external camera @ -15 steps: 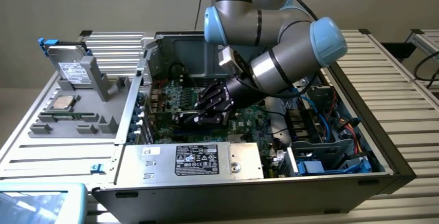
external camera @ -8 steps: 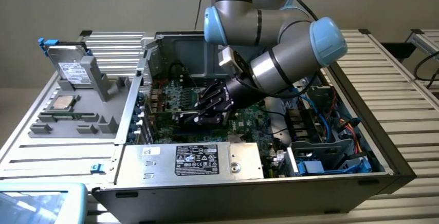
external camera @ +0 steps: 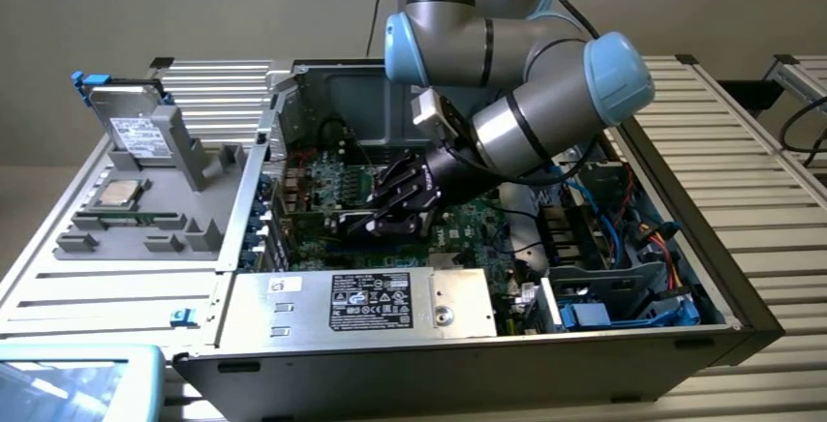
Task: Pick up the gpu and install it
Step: 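Insert the gpu into the slot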
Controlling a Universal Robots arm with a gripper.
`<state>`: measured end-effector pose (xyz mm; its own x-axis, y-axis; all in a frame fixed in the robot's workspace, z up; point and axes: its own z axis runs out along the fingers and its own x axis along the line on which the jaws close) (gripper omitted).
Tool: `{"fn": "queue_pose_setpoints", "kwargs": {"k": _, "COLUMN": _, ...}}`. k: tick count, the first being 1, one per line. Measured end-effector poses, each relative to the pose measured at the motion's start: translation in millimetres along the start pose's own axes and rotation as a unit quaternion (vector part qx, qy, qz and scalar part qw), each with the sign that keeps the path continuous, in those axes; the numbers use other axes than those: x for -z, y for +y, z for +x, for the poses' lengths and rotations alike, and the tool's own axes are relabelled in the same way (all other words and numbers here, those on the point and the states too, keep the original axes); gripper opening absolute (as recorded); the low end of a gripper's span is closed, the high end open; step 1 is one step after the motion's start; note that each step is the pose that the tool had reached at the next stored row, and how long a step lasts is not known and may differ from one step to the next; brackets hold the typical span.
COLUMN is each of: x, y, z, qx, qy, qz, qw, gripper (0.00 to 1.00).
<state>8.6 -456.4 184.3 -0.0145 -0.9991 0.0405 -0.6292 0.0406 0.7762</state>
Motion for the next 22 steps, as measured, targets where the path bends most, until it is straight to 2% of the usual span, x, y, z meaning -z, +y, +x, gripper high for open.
{"fn": "queue_pose_setpoints", "kwargs": {"k": 3, "x": 0.0, "y": 0.0, "z": 0.1, "qx": 0.001, "qy": 0.0011, "qz": 0.0001, "qw": 1.0, "gripper": 0.28}}
{"fn": "queue_pose_setpoints", "kwargs": {"k": 22, "x": -1.3, "y": 0.7, "z": 0.1, "qx": 0.0, "qy": 0.0017, "qz": 0.0013, "qw": 1.0, "gripper": 0.28}}
